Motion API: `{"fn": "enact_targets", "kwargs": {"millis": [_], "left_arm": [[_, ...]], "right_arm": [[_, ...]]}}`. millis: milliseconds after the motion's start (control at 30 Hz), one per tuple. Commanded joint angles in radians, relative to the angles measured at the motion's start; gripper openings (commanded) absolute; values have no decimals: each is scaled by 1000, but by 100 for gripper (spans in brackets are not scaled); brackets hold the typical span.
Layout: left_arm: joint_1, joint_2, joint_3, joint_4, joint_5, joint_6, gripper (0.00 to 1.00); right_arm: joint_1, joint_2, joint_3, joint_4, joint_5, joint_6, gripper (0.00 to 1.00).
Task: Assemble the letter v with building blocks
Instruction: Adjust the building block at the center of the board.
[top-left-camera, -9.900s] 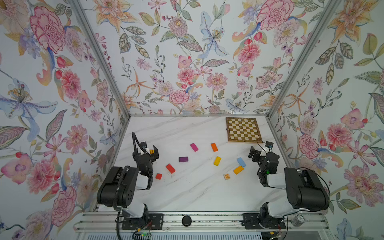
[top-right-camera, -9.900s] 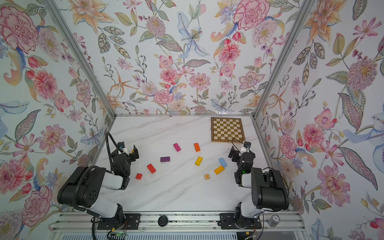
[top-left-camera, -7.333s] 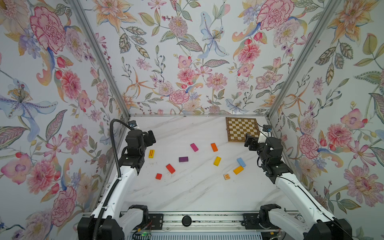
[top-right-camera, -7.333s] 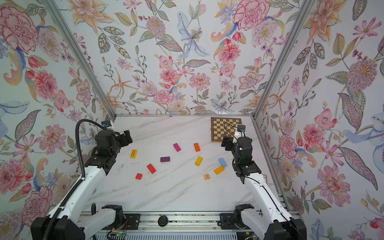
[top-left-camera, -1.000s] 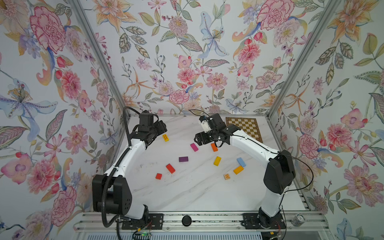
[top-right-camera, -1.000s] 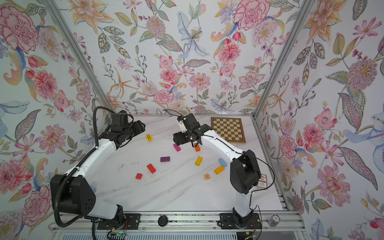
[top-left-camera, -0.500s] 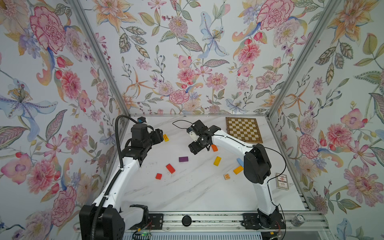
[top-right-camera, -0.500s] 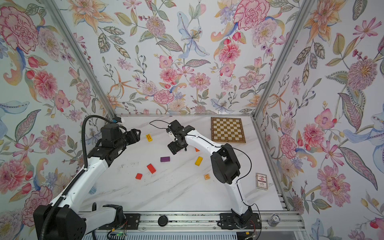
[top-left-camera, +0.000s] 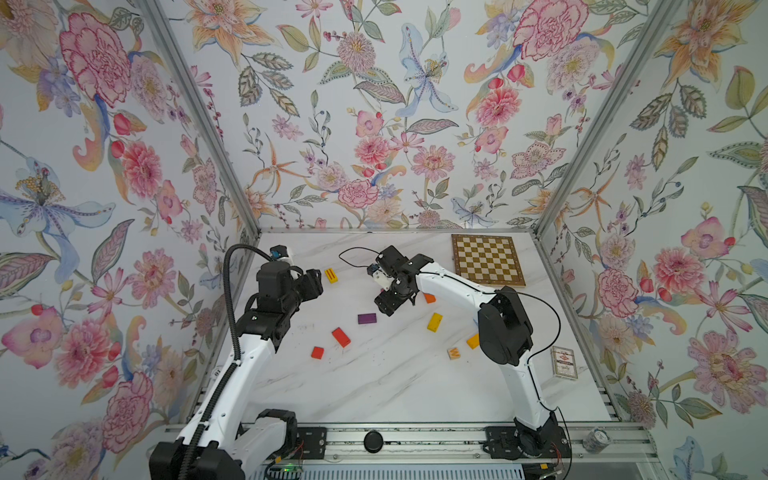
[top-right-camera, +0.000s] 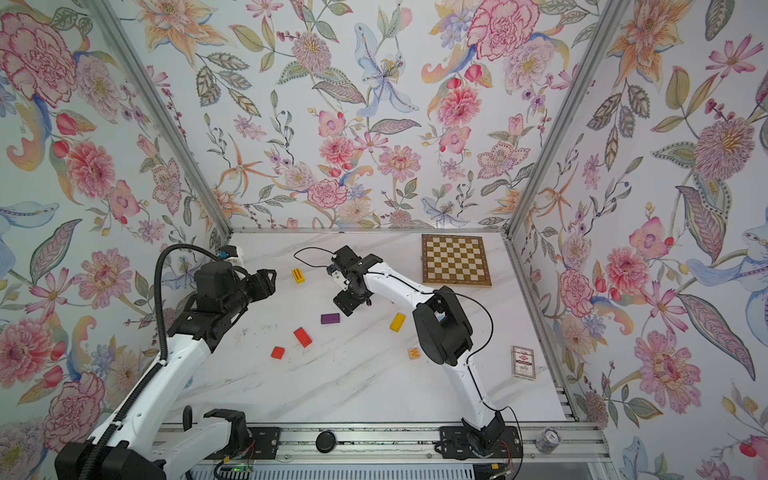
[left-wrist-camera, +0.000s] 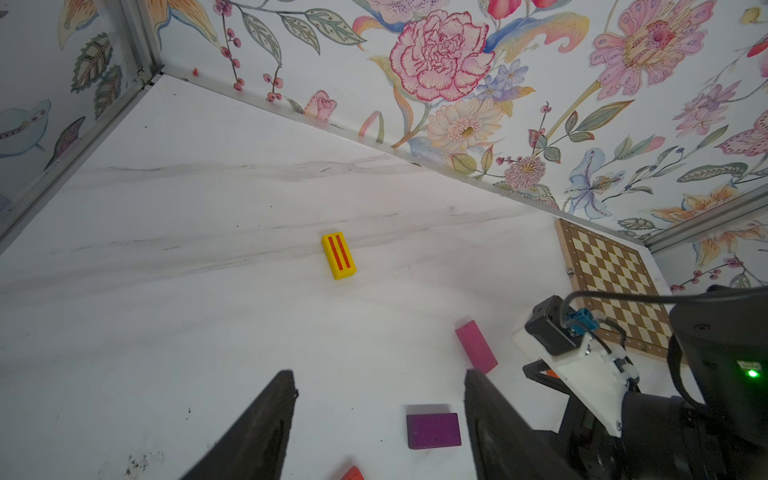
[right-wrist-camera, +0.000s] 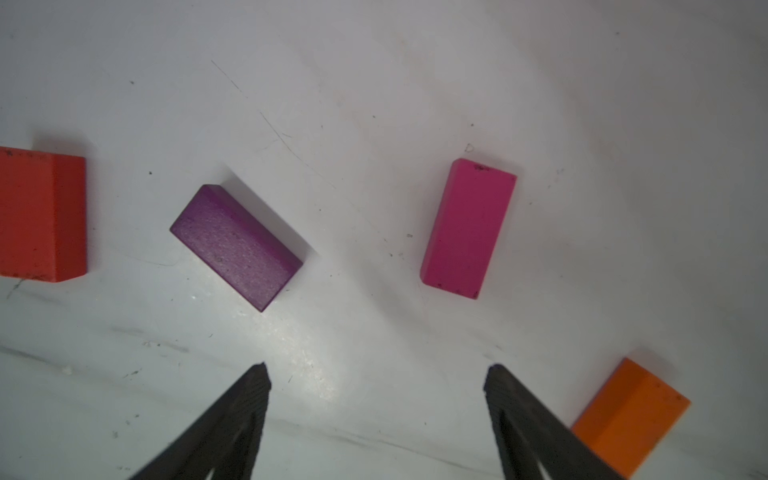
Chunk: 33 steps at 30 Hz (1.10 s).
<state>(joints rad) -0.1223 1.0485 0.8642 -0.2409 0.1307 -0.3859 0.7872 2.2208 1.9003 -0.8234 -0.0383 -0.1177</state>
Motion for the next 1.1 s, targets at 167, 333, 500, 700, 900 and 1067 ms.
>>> {"fn": "enact_targets", "kwargs": {"millis": [167, 333, 500, 700, 900, 1067], "left_arm": [[8, -30, -31, 6, -18, -8, 67], [8, -47, -37, 6, -28, -13, 67], [8, -62, -40, -3, -36, -13, 67], [8, -79, -46, -9, -42, -15, 67], [8, -90, -53, -11, -54, -15, 67], [9, -90, -56, -11, -57, -15, 66]], "right_arm": [[50, 46, 45, -24, -53, -31, 82], [67, 72, 72, -22, -74, -26, 81], [78, 110, 102, -26, -65, -24, 80], [78, 143, 146, -24, -48, -16, 78], [80, 161, 158, -25, -50, -6, 77], [86, 175, 157, -22, -26, 3, 76]]}}
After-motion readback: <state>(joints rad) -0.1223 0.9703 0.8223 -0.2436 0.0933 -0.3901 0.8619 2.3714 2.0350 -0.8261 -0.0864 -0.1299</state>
